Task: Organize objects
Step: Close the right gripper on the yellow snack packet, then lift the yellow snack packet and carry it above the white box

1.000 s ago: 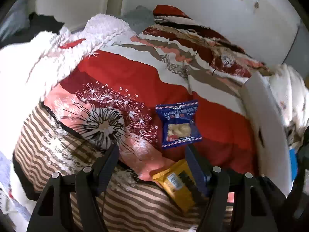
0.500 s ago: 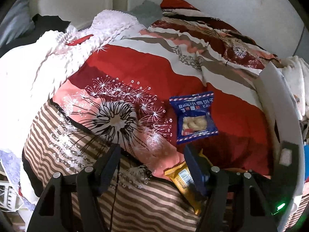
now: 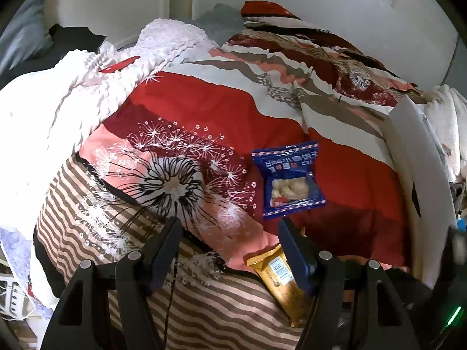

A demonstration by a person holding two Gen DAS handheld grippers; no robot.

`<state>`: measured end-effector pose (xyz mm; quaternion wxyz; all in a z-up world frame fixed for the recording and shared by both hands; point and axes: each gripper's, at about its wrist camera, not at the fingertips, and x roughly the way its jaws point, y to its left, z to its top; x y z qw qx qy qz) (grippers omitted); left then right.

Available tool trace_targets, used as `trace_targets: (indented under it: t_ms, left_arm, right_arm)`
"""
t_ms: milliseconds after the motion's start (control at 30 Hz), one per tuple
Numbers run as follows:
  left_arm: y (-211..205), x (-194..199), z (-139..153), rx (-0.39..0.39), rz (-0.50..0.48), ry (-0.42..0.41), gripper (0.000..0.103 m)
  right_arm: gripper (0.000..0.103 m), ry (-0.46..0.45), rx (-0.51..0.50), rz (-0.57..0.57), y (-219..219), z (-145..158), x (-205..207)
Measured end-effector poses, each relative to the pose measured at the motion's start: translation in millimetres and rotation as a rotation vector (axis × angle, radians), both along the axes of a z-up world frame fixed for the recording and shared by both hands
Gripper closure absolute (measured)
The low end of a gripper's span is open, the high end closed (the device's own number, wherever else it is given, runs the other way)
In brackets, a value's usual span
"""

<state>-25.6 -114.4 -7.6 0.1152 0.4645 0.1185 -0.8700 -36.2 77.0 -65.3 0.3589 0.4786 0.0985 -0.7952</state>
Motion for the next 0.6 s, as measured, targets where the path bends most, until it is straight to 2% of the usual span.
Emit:
trace_targets:
  t_ms: [67,133,167,267,333,500,600]
  left_arm:
    - [-3,0,0,-0.001,0.014,-0.005,0.037]
    - [-6,1,-1,0.000,0.026,-0.011,0.037]
    - [-7,1,-2,0.000,0.027,-0.013,0.037]
    - [-8,-1,-5,-0.011,0.029,-0.029,0.037]
    - [-10,-1,-6,-0.006,0.029,-0.026,0.037]
    - [-11,1,-2,0.000,0.019,0.000,0.037]
    - [-5,2,5,0.007,-0.011,0.040,0.037]
  right_arm:
    - [0.036,0.047,0.103,0.085,-14,-10,9]
    - [0.028,0.083,0.160,0.128,-24,-19,13]
    - [0.028,0.083,0.205,0.142,-30,-25,12]
    - [0.027,0.077,0.231,0.136,-36,-33,6]
    - [0.033,0.013,0.182,0.086,-28,-28,-6]
    - [0.034,-0.122,0.015,-0.045,7,-12,-25]
    - [0.034,-0.163,-0.077,-0.133,32,0,-31]
